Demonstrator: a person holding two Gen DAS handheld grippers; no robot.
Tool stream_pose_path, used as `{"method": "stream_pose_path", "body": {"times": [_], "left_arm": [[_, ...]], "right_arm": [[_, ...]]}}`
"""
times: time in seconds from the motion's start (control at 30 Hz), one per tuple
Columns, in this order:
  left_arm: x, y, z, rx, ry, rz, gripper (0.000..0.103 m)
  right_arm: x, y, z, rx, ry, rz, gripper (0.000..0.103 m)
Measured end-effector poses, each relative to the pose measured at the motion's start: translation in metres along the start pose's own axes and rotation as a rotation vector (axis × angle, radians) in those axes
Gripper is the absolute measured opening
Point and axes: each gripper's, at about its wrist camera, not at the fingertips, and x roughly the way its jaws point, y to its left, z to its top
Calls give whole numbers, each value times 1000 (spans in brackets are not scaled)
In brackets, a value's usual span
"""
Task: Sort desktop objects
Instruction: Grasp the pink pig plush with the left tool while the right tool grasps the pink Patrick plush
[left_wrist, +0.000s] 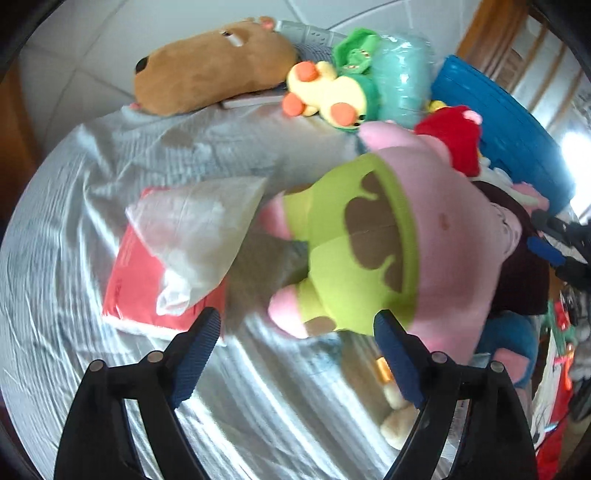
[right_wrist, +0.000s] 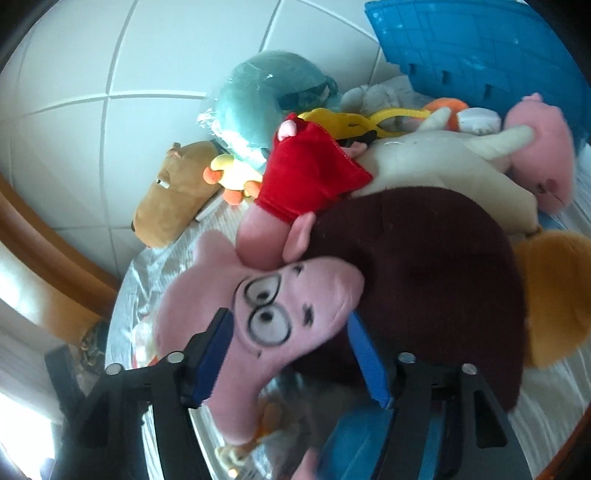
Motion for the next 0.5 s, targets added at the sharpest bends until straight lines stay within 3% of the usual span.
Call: {"method": "stream_pose_path", "body": {"times": [0.13,0.23,0.3,0.33,0.37,0.5], "left_arm": [[15,-13,-1,66,-34,12,85],[30,-13,0,58,-37,-13,86],[27,-15,0,78,-51,-47,71],[25,-17,-2,98,-58,-65,58],[27,-18,-2,104,-55,-77,56],[38,-13,-1,94,-52,-120,65]], "right_arm": [[25,-16,13,22,35,-6,65],[53,-25,14,38,100,58,66],[54,-22,13,10,88,72,63],[51,-19,13,-18,79,80,63],[51,-17,13,-34,79,88,63],[64,-31,18,0,110,125,63]]}}
